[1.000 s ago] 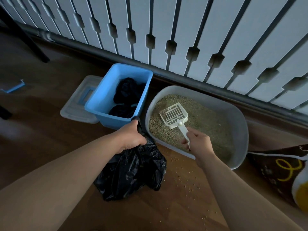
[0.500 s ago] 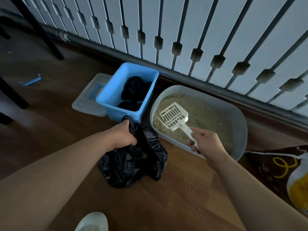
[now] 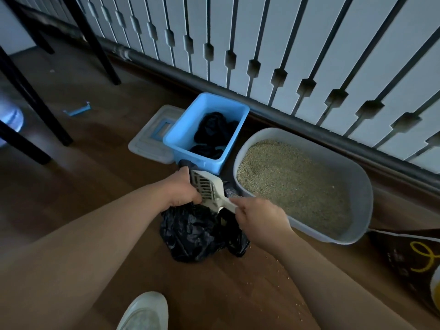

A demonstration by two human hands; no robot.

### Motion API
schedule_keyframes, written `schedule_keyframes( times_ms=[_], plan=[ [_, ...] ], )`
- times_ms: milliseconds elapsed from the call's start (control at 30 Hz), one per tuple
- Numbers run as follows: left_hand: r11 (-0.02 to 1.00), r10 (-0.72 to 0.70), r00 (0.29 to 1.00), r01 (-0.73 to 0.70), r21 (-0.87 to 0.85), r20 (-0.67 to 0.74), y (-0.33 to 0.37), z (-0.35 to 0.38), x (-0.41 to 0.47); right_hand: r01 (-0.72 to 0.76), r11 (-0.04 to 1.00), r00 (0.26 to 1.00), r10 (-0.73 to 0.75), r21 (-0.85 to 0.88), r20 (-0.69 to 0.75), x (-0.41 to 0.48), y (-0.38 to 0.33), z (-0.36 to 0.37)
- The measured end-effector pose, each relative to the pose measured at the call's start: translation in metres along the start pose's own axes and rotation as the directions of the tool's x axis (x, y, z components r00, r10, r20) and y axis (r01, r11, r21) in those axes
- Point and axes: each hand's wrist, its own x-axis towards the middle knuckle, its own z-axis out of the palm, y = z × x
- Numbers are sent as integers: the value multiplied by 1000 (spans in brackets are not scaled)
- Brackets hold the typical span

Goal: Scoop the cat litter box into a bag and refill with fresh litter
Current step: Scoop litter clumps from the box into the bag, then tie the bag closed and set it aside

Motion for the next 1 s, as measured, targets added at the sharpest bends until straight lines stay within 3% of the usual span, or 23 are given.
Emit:
schedule_keyframes(
  times_ms=[200, 267, 333, 400, 467, 633, 767, 800, 900, 1000],
  plan=[
    [1000, -2, 1000, 2, -25, -21, -8, -5, 4, -3, 986, 999, -5, -169, -48, 0, 3, -7],
    [999, -6, 1000, 5, -39, -16, -9, -7, 7, -47, 994, 997, 41, -103, -59, 2, 8, -11],
    [999, -2, 1000, 2, -47, 3, -7, -10, 9, -98, 986, 994, 102, 133, -26, 4, 14, -18],
    [999, 1, 1000, -1, -44, 20, -5, -13, 8, -188, 853, 978, 207, 487, 15, 6, 17, -33],
    [997, 1, 999, 1, -76, 33, -6, -16, 8, -242, 670, 947, 320, 702, 21, 15, 19, -51],
    [992, 33, 996, -23, -121, 83, -16, -19, 7, -352, 382, 863, 486, 854, 138, 79, -9, -60],
    [990, 54, 994, -41, -134, 96, -24, -17, 9, -336, 279, 890, 407, 900, 206, 127, -41, -43],
    [990, 57, 993, -44, -137, 99, -27, -16, 10, -322, 319, 908, 370, 891, 196, 135, -44, -38],
    [990, 77, 991, -63, -125, 110, -31, -14, 10, -253, 681, 946, 323, 687, 29, 137, -36, -24],
    [995, 72, 992, -64, -82, 102, -35, -12, 13, -317, 864, 924, 374, 390, -77, 112, -8, -6]
  ],
)
